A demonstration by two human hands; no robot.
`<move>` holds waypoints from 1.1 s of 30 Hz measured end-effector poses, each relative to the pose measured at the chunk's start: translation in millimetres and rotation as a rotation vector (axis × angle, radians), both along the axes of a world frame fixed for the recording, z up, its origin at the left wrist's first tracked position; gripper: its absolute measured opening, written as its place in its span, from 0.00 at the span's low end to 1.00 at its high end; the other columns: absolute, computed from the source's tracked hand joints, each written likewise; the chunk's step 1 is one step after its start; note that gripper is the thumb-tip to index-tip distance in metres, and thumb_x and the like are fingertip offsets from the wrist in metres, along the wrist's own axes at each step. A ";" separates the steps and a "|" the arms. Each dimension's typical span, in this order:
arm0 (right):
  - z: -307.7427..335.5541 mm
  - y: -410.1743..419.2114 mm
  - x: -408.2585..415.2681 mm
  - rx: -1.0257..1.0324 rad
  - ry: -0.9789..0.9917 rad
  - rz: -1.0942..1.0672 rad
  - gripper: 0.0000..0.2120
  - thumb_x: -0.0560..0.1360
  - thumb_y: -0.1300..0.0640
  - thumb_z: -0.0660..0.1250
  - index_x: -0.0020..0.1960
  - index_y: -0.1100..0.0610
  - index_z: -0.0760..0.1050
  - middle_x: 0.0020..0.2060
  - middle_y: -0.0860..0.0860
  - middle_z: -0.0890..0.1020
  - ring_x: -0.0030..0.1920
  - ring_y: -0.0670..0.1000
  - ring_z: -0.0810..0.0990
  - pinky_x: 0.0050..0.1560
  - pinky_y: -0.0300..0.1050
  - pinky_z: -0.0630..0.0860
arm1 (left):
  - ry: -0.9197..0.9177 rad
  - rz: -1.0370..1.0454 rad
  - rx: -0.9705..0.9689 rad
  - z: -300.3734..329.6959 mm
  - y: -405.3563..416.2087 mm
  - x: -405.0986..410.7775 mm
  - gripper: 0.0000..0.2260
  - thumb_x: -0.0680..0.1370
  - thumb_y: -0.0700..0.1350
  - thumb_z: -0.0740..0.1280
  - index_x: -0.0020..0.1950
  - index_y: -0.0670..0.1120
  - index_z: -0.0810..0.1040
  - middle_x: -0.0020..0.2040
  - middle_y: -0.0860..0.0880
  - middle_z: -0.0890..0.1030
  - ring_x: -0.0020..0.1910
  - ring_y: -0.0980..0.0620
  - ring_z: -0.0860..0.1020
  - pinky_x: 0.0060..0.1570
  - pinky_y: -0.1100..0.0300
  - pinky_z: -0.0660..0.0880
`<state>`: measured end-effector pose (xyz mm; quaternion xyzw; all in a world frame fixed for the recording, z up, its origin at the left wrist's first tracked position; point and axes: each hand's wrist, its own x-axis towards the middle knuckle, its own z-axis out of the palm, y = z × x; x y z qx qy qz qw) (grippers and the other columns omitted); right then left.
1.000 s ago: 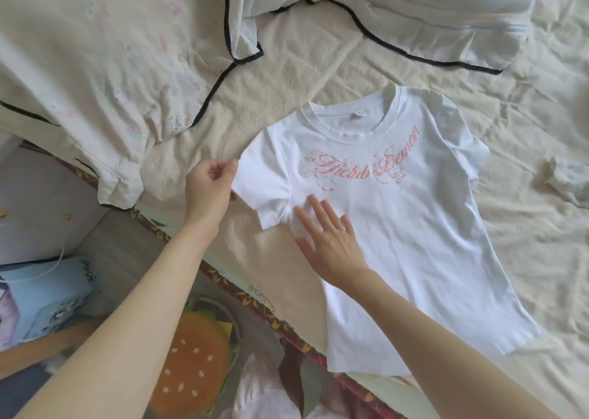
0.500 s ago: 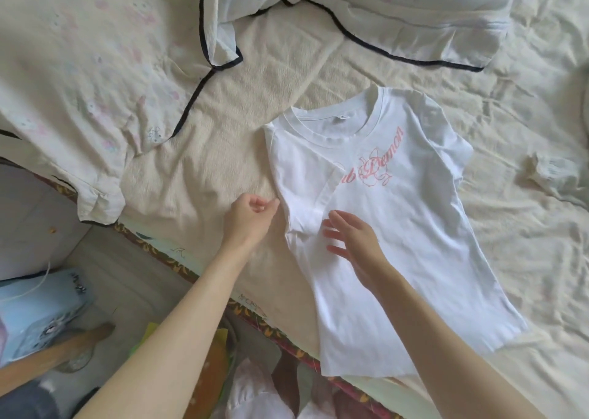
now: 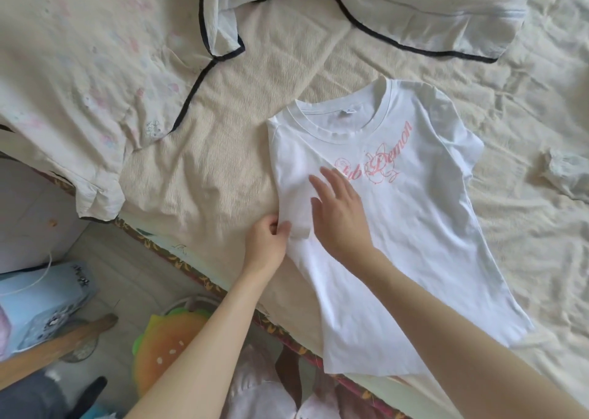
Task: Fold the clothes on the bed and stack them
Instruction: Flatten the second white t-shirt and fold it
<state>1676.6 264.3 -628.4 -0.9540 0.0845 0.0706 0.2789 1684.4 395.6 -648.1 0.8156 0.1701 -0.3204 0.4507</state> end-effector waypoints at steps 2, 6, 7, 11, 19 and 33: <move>-5.3 4.4 22.7 -0.087 0.039 0.237 0.24 0.79 0.64 0.55 0.75 0.58 0.60 0.75 0.57 0.58 0.76 0.59 0.53 0.73 0.51 0.51 | -0.028 0.005 0.000 -1.2 2.8 -2.9 0.08 0.80 0.44 0.62 0.49 0.41 0.78 0.45 0.42 0.82 0.44 0.44 0.78 0.44 0.53 0.74; -22.6 13.6 61.6 -0.211 0.140 0.362 0.27 0.82 0.54 0.51 0.78 0.54 0.45 0.78 0.53 0.45 0.77 0.56 0.43 0.74 0.52 0.44 | -0.060 0.007 -0.019 -9.4 10.5 -8.6 0.09 0.80 0.45 0.63 0.44 0.41 0.77 0.35 0.48 0.77 0.34 0.52 0.73 0.29 0.68 0.64; -27.2 15.6 68.1 -0.243 0.159 0.382 0.27 0.82 0.52 0.50 0.78 0.54 0.44 0.78 0.53 0.45 0.77 0.55 0.43 0.74 0.52 0.44 | -0.062 0.010 -0.026 -11.7 11.9 -9.6 0.09 0.80 0.45 0.63 0.43 0.42 0.76 0.34 0.49 0.76 0.33 0.53 0.71 0.27 0.69 0.63; -39.2 16.2 81.5 -0.275 0.260 0.436 0.27 0.83 0.49 0.47 0.78 0.53 0.42 0.78 0.53 0.43 0.77 0.54 0.41 0.75 0.53 0.40 | -0.056 0.019 -0.048 -17.1 15.4 -11.4 0.08 0.79 0.45 0.64 0.43 0.43 0.75 0.36 0.49 0.77 0.34 0.55 0.72 0.29 0.71 0.65; -35.4 -3.0 30.7 -0.273 0.120 0.482 0.26 0.82 0.52 0.52 0.78 0.52 0.48 0.77 0.54 0.46 0.77 0.56 0.44 0.74 0.54 0.38 | 0.039 0.192 -0.070 -10.3 15.3 -21.3 0.03 0.77 0.47 0.68 0.49 0.49 0.79 0.44 0.52 0.83 0.43 0.54 0.81 0.42 0.61 0.77; -2.8 -160.5 -39.1 -0.062 -0.179 -0.256 0.12 0.76 0.66 0.64 0.57 0.68 0.76 0.55 0.65 0.78 0.56 0.67 0.76 0.58 0.57 0.71 | -0.599 -0.588 0.562 20.7 -67.9 -33.1 0.23 0.75 0.42 0.68 0.69 0.40 0.70 0.70 0.36 0.66 0.68 0.34 0.65 0.61 0.40 0.66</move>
